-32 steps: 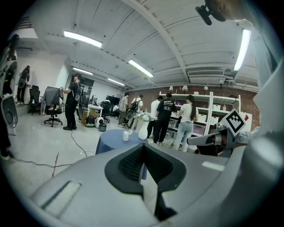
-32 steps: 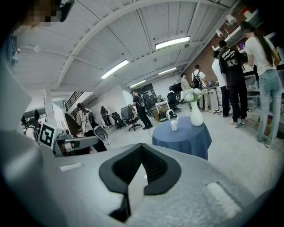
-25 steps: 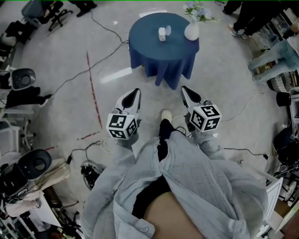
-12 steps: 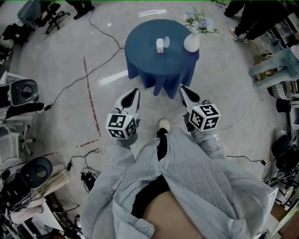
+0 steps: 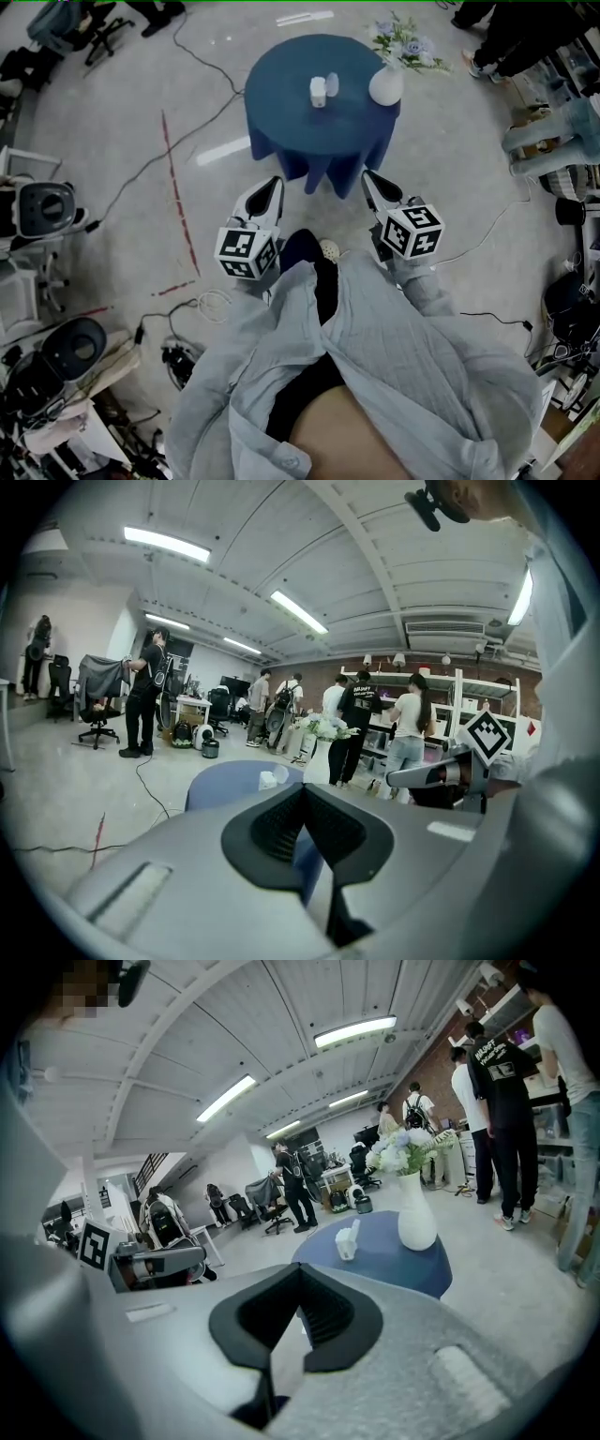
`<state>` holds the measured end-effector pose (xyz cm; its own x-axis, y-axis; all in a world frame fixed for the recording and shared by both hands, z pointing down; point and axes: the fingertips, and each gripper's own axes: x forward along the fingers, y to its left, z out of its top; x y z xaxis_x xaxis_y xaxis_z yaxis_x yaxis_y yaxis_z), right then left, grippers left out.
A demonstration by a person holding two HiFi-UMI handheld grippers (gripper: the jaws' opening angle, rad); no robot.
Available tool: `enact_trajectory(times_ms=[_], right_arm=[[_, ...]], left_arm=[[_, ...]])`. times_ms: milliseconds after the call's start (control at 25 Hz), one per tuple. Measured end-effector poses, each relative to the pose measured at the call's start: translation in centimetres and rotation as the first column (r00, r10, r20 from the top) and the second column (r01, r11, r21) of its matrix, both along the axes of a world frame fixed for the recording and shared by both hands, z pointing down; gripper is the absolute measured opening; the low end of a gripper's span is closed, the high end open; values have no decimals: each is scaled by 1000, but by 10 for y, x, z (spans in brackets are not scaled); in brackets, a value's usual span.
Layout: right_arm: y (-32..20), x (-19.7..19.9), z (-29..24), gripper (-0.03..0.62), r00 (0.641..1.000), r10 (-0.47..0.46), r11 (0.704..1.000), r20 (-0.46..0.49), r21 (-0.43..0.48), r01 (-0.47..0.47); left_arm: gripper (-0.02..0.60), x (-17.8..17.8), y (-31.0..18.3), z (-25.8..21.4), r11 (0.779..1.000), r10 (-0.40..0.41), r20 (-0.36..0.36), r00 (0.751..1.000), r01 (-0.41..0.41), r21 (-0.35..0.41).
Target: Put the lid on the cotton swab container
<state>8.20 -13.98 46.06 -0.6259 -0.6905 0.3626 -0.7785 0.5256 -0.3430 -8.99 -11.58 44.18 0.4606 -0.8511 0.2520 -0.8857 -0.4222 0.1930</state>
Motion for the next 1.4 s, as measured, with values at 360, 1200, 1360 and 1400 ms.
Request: enact_trajectory(times_ms=[360,1200,1360,1400], right_arm=[[-11,2,4,2,1000,-5,1000,-6,-21,5],[-152,-23,-13,2,994,105,994,-18,-24,-105],[-178,-27,-8,2,991,129,991,-29,-38,-130],[-184,-27,-6,2,990,135,990,-32,-44,-136]], left_arm=[[15,-1,-19,3,1000,5,-3,1000,-5,-8],[15,-25,-179,-27,995,102,9,995,-102,14],[15,-28,-209,-23,991,135,4,991,-135,-3],[15,-28,-216,-21,990,143,4,990,-143,-9]])
